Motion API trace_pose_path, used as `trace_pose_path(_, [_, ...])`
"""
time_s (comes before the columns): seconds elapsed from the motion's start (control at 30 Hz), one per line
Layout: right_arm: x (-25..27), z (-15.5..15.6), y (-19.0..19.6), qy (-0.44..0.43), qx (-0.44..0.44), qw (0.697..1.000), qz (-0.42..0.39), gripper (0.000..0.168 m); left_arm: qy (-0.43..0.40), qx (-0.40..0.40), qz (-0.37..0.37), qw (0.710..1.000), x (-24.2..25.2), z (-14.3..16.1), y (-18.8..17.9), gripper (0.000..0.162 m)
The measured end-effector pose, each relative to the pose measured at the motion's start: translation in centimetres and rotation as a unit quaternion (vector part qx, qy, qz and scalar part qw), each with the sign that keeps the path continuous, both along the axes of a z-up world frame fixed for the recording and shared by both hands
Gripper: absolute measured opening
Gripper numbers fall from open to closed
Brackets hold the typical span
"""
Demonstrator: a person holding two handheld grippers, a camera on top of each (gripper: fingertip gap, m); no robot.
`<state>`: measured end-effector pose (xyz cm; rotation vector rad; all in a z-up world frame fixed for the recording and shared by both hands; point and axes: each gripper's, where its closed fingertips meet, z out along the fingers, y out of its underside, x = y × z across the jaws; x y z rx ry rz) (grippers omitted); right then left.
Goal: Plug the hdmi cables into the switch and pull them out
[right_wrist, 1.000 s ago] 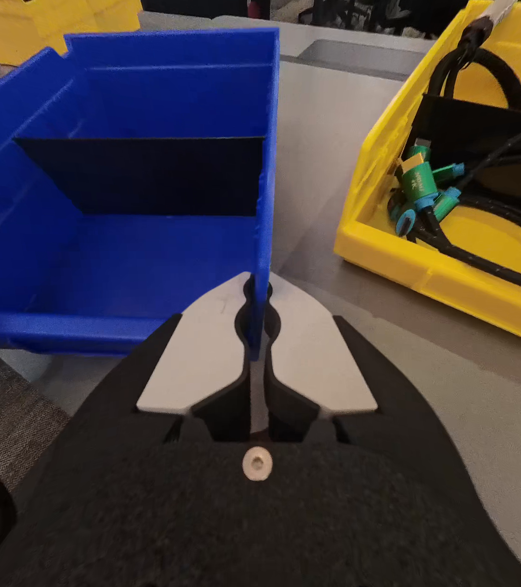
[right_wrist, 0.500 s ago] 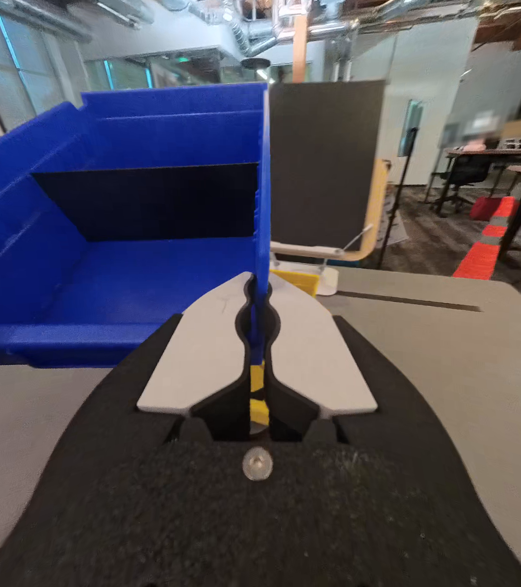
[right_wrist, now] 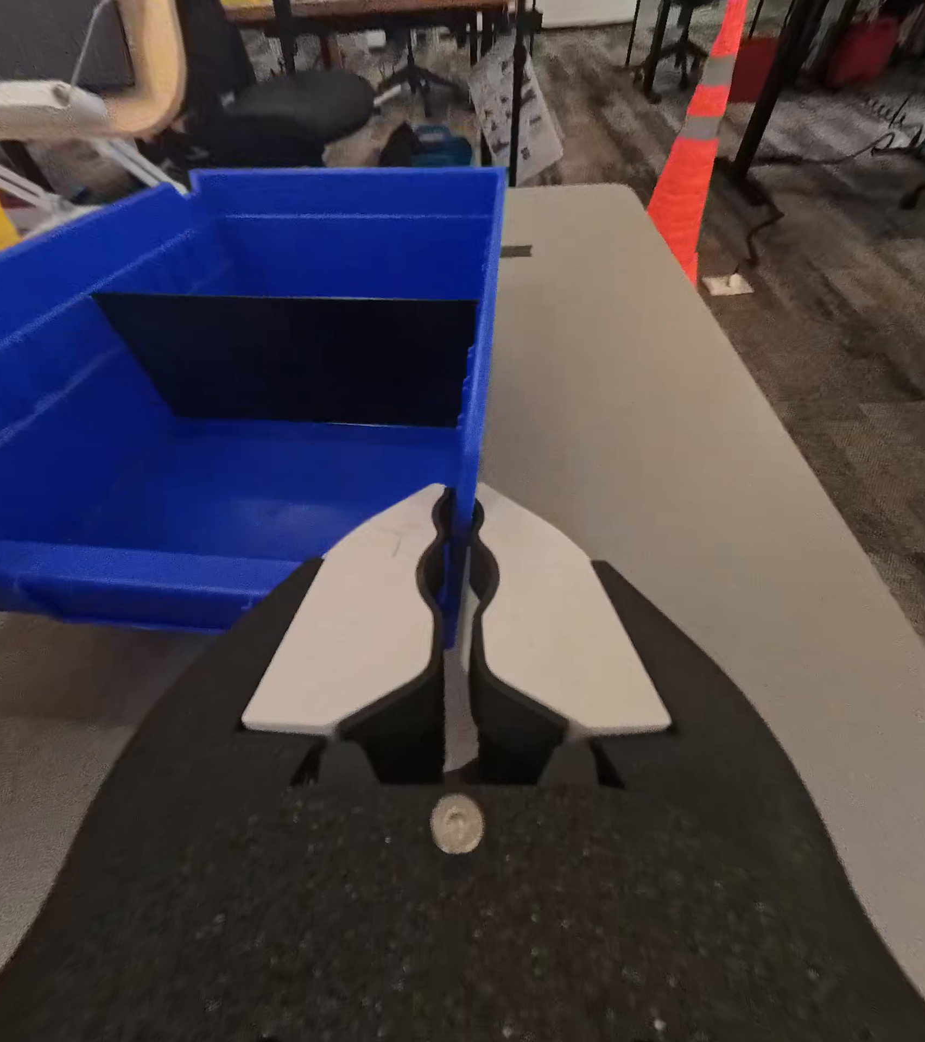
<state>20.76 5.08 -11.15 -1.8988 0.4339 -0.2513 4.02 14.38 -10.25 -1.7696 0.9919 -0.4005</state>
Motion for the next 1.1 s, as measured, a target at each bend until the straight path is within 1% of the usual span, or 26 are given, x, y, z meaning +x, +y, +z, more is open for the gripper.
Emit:
trace_pose_path(0.07, [0.8,-1.8,0.0,-0.022,-0.02,1.0,-0.004,0.003,0.008,-0.016,0.0,1.0,0.4,-2.0,-0.6,0.008])
trace_pose_path(0.1, [0.9,-2.6,-0.2,-0.001,-0.026,1.0,-0.003,0.003,0.008,-0.006,-0.001,1.0,0.5,-2.2,-0.8,0.008])
trace_pose_path(0.17, [0.8,-2.6,-0.3,0.05,0.004,0.999,0.001,0.004,0.018,0.0,-0.002,1.0,0.4,-2.2,-1.2,0.009])
trace_pose_path(0.2, [0.9,-2.6,-0.3,0.057,0.005,0.998,0.002,0.004,0.018,-0.009,-0.006,1.0,0.5,-2.2,-1.4,0.009])
trace_pose_path(0.27, [1.5,-2.6,-0.3,0.037,-0.012,0.999,-0.003,0.002,0.015,-0.02,-0.024,0.999,1.0,-2.2,-1.7,0.01])
trace_pose_path(0.33, [2.4,-3.0,-0.1,0.02,-0.025,0.999,-0.017,0.003,0.015,-0.009,-0.042,0.999,1.7,-2.2,-2.0,0.012])
trace_pose_path(0.43, [3.0,-3.2,0.4,0.071,-0.01,0.997,-0.003,0.004,0.011,0.003,-0.041,0.999,2.2,-2.2,-1.9,0.013])
trace_pose_path(0.53, [3.3,-3.6,0.6,0.085,-0.017,0.996,0.012,0.005,0.003,-0.015,-0.038,0.999,2.5,-2.2,-2.1,0.013])
trace_pose_path(0.57, [3.5,-3.7,0.5,0.085,-0.026,0.996,0.016,0.01,0.001,-0.017,-0.034,0.999,2.4,-2.1,-2.0,0.014])
trace_pose_path(0.6, [4.1,-3.6,0.3,0.07,-0.036,0.997,0.014,0.021,-0.002,-0.012,-0.024,1.0,2.0,-1.7,-1.8,0.02])
trace_pose_path(0.63, [4.9,-3.2,0.0,0.039,-0.048,0.998,0.003,0.033,-0.009,0.001,-0.017,1.0,1.5,-0.9,-1.7,0.034])
trace_pose_path(0.67, [5.7,-2.4,-0.5,-0.004,-0.058,0.998,-0.01,0.04,-0.025,0.018,-0.021,0.999,0.9,0.4,-1.8,0.049])
trace_pose_path(0.7, [6.1,-1.0,-0.7,-0.044,-0.06,0.997,-0.017,0.041,-0.046,0.036,-0.034,0.998,0.1,2.0,-2.2,0.053])
trace_pose_path(0.73, [6.1,0.8,-0.9,-0.074,-0.051,0.996,-0.023,0.041,-0.063,0.048,-0.049,0.996,-1.0,3.5,-2.8,0.045])
trace_pose_path(0.77, [5.8,2.7,-1.0,-0.093,-0.035,0.995,-0.03,0.041,-0.07,0.055,-0.059,0.994,-2.4,4.6,-3.1,0.043])
trace_pose_path(0.83, [4.4,6.1,-1.0,-0.101,-0.005,0.994,-0.033,0.044,-0.071,0.054,-0.055,0.995,-6.1,6.0,-2.6,0.047])
trace_pose_path(0.9, [1.4,8.7,-0.1,-0.095,0.027,0.995,-0.012,0.047,-0.082,0.044,-0.027,0.995,-10.7,7.0,-1.0,0.047])
trace_pose_path(0.97, [-3.1,10.1,1.2,-0.088,0.047,0.995,0.022,0.054,-0.097,0.042,0.034,0.994,-16.2,7.5,1.8,0.044])
trace_pose_path(1.0, [-5.7,10.3,1.9,-0.081,0.053,0.994,0.041,0.053,-0.102,0.04,0.069,0.992,-19.1,7.5,3.4,0.042])
trace_pose_path(1.03, [-8.7,10.1,2.8,-0.073,0.052,0.993,0.071,0.054,-0.105,0.031,0.099,0.989,-21.8,7.3,4.7,0.041])
trace_pose_path(1.1, [-14.4,8.8,4.3,-0.048,0.039,0.991,0.118,0.061,-0.11,0.001,0.134,0.985,-26.0,6.1,6.7,0.042])
